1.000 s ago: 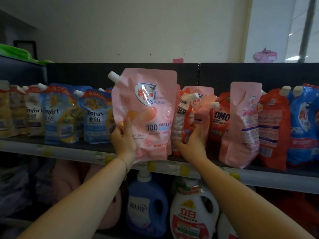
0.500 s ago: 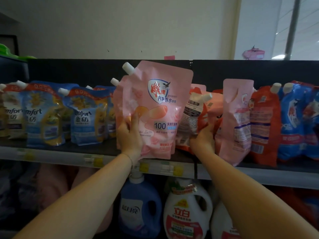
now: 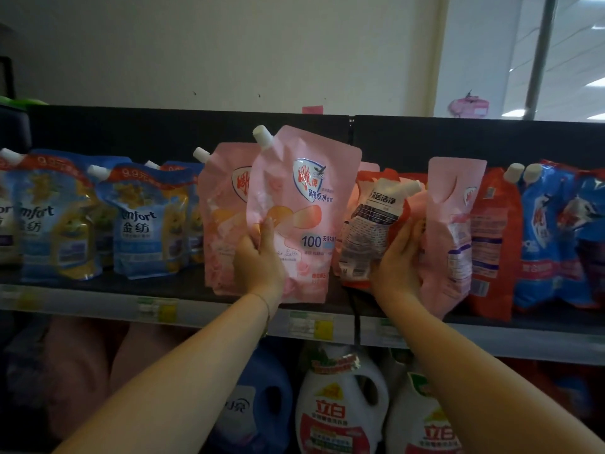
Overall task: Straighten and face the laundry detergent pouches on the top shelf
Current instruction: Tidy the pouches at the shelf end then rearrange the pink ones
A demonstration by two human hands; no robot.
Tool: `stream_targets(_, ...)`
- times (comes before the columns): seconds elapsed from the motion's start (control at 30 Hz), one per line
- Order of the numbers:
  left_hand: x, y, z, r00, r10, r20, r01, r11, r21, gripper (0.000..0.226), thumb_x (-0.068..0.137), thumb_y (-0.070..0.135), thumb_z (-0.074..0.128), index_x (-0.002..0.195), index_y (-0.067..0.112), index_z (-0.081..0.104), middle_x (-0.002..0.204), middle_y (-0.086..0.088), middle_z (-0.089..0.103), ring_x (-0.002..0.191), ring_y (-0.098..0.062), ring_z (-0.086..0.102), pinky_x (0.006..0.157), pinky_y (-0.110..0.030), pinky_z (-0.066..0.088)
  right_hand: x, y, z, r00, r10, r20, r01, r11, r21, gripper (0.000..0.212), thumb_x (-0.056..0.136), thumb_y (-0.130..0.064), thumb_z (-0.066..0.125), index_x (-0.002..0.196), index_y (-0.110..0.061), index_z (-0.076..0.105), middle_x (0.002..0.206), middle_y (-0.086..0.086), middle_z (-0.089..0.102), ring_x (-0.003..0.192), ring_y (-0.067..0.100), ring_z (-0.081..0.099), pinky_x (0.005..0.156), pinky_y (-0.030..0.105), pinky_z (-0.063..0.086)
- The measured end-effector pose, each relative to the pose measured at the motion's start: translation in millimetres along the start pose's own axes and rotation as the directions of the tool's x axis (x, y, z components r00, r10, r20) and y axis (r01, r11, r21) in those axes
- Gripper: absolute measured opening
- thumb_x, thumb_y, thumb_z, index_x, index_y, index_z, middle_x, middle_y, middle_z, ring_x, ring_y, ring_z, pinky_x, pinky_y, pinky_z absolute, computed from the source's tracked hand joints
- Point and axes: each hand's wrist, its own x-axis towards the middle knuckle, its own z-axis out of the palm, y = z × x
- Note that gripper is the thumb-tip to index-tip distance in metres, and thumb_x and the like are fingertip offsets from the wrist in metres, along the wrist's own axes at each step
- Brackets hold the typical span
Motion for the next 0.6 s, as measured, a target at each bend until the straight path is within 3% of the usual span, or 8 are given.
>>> stream_targets(0.03,0,0,2,1.0,-0.018,0.0,0.018,1.0,0.014,0.044,0.094,0.052,0.045,0.065,0.019,0.04,0.061,0.002,0.042,0.056,-0.011,0.041,0.054,-0.026,0.034,-2,1,3,0.998,-0.065,-0.019,0.062,0.991,-0.121,0.118,0.088,-0.039,0.064,0.136,-0.014,-0.041,0.154,0.015,-0.02,0.143,0.035,-0.012,0.117,0.051,0.016)
stream_targets(0.13,0,-3,8,0.998,-0.056,-0.013,0.057,0.998,0.04,0.042,0.094,0.055,0.042,0.075,0.018,0.047,0.068,0.005,0.048,0.061,-0.008,0.046,0.055,-0.024,0.035,-9,-1,-1,0.991,-0.123,-0.046,0.094,0.912,-0.398,0.091,0.095,-0.04,0.049,0.148,0.002,-0.011,0.154,0.027,-0.014,0.137,0.048,-0.023,0.117,0.056,0.004)
stream_targets(0.2,-2,-6,13,0.997,-0.069,-0.029,0.071,0.997,0.044,0.042,0.093,0.057,0.041,0.083,0.017,0.05,0.072,0.006,0.05,0.064,-0.009,0.047,0.057,-0.025,0.036,-13,-1,-5,0.95,-0.309,-0.047,0.272,0.89,-0.366,0.101,0.09,-0.027,0.058,0.146,-0.003,-0.022,0.151,0.019,-0.033,0.139,0.041,-0.027,0.115,0.057,0.002)
stream_targets(0.23,-3,-7,15,0.997,-0.07,-0.036,0.072,0.996,0.044,0.043,0.094,0.057,0.04,0.084,0.016,0.05,0.072,0.006,0.05,0.064,-0.01,0.047,0.058,-0.027,0.036,-13,-2,-10,0.903,-0.426,-0.063,0.378,0.854,-0.357,0.109,0.082,-0.02,0.066,0.146,-0.007,-0.021,0.152,0.015,-0.032,0.142,0.039,-0.021,0.113,0.055,0.002)
stream_targets(0.3,-5,-11,20,0.997,-0.064,-0.053,0.067,0.997,0.046,0.049,0.094,0.057,0.04,0.091,0.01,0.055,0.073,0.004,0.05,0.066,-0.013,0.047,0.062,-0.028,0.037,-13,-2,-16,0.746,-0.653,-0.127,0.533,0.701,-0.473,0.109,0.065,-0.015,0.074,0.149,-0.008,0.006,0.157,0.015,0.0,0.142,0.039,0.005,0.11,0.055,0.007)
stream_targets(0.43,-10,-14,29,0.995,-0.076,-0.063,0.082,0.991,0.109,0.059,0.092,0.063,0.034,0.1,0.009,0.055,0.081,0.0,0.055,0.074,-0.02,0.055,0.061,-0.03,0.036,0,1,-17,0.525,-0.83,0.187,0.772,0.373,-0.515,0.058,0.059,-0.019,0.083,0.114,-0.008,0.067,0.128,0.013,0.059,0.126,0.034,0.049,0.108,0.051,0.027)
stream_targets(0.5,-12,-16,35,0.996,-0.062,-0.068,0.072,0.986,0.153,0.061,0.092,0.065,0.031,0.099,0.009,0.054,0.084,-0.003,0.058,0.078,-0.024,0.057,0.059,-0.03,0.034,1,-1,-20,0.549,-0.777,0.309,0.779,0.342,-0.525,0.041,0.071,-0.025,0.076,0.109,-0.011,0.069,0.12,0.009,0.064,0.118,0.031,0.054,0.11,0.047,0.031)
stream_targets(0.6,-12,-20,43,0.994,-0.026,-0.108,0.047,0.979,0.196,0.064,0.089,0.069,0.028,0.105,0.012,0.052,0.097,-0.008,0.064,0.086,-0.028,0.061,0.063,-0.033,0.042,6,-13,-15,0.648,-0.608,0.46,0.732,0.33,-0.596,0.043,0.093,-0.034,0.048,0.13,-0.013,0.055,0.134,0.007,0.049,0.125,0.029,0.039,0.113,0.046,0.016)
